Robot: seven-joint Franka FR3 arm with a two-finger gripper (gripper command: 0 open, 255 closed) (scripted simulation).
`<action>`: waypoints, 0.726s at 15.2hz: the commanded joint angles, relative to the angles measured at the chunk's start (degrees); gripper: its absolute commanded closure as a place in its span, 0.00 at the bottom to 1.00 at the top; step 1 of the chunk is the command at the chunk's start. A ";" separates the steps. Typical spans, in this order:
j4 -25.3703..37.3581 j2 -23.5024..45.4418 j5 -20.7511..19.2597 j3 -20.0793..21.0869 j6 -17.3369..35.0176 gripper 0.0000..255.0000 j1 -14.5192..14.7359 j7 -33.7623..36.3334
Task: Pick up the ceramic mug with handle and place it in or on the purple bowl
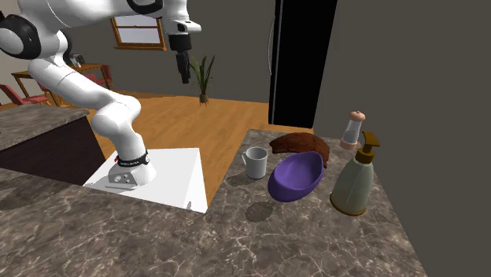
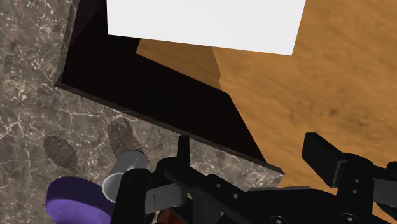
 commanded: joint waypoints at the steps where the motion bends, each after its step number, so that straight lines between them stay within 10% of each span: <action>1: 0.00 0.00 0.00 0.00 0.00 0.00 0.00 0.00; 11: -3.10 12.76 -2.90 -7.71 16.64 0.00 -2.12 -7.84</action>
